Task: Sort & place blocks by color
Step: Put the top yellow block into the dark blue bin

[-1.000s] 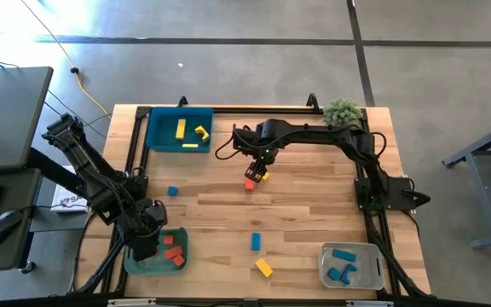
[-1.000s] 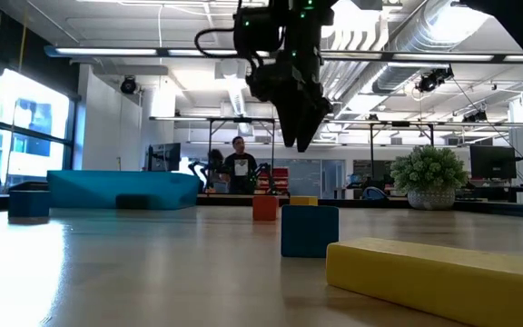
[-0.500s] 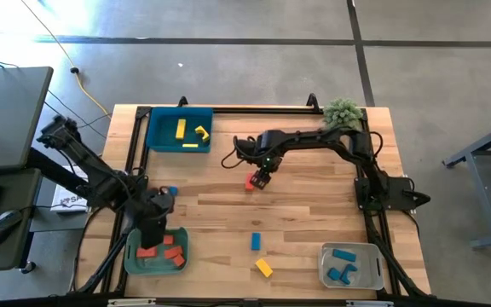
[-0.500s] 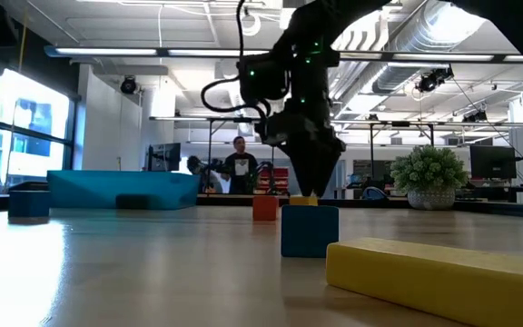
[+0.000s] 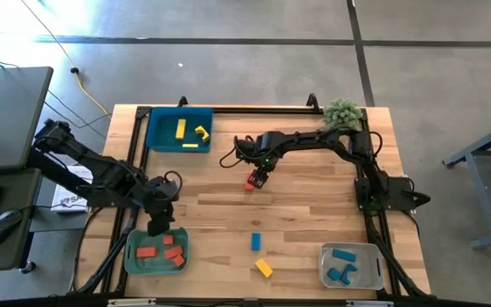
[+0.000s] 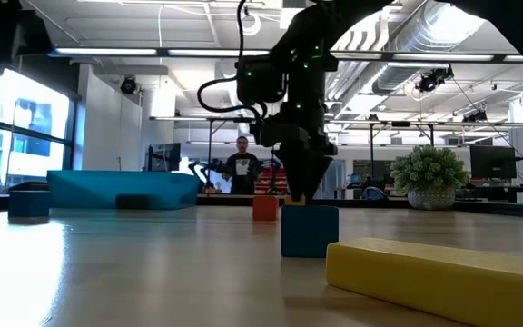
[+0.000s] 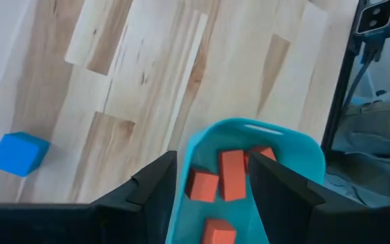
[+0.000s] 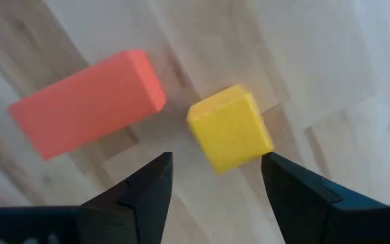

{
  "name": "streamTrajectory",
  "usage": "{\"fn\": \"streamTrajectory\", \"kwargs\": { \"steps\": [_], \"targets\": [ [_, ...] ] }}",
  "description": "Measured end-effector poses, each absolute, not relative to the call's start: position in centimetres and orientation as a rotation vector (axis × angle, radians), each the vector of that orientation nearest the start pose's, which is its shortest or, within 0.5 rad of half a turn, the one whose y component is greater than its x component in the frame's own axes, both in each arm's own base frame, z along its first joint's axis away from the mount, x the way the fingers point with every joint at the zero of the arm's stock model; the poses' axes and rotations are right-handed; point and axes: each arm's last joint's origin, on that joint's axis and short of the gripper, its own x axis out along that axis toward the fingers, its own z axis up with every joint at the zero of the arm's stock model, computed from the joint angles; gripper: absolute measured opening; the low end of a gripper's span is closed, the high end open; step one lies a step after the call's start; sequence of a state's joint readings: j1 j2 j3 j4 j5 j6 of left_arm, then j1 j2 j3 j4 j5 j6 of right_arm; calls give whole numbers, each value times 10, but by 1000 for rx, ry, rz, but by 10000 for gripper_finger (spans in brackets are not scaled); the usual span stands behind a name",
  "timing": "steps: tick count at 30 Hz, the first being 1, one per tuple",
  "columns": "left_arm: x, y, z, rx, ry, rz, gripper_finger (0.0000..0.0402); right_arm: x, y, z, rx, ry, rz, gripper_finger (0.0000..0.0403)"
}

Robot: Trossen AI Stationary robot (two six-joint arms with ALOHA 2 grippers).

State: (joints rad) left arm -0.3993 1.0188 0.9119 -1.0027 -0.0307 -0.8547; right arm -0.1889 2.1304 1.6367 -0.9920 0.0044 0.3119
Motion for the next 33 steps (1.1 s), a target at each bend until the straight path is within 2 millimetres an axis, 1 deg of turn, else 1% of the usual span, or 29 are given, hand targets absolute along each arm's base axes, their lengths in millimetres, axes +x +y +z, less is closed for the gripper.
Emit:
{"fn": "streamTrajectory", "kwargs": {
  "steps": [4, 8, 13, 17, 21, 24, 28, 33],
  "targets": [
    [163, -63, 275, -509, 1139, 159, 172, 405, -84, 168, 355, 1436, -390, 211],
    [164, -59, 275, -497, 1135, 163, 172, 407, -87, 168, 291, 1428, -333, 211],
    [166, -55, 275, -485, 1130, 168, 172, 408, -87, 168, 244, 1422, -235, 211],
    [166, -53, 275, -488, 1127, 177, 172, 408, -87, 168, 250, 1422, -221, 208],
    [167, -50, 275, -469, 1125, 171, 172, 409, -90, 167, 251, 1412, -228, 184],
    [168, -47, 275, -477, 1122, 186, 172, 410, -92, 159, 257, 1433, -233, 161],
    [169, -43, 275, -473, 1116, 198, 172, 411, -92, 149, 273, 1459, -238, 144],
    [170, -37, 275, -459, 1112, 204, 172, 412, -92, 149, 272, 1450, -233, 107]
  ]
}}
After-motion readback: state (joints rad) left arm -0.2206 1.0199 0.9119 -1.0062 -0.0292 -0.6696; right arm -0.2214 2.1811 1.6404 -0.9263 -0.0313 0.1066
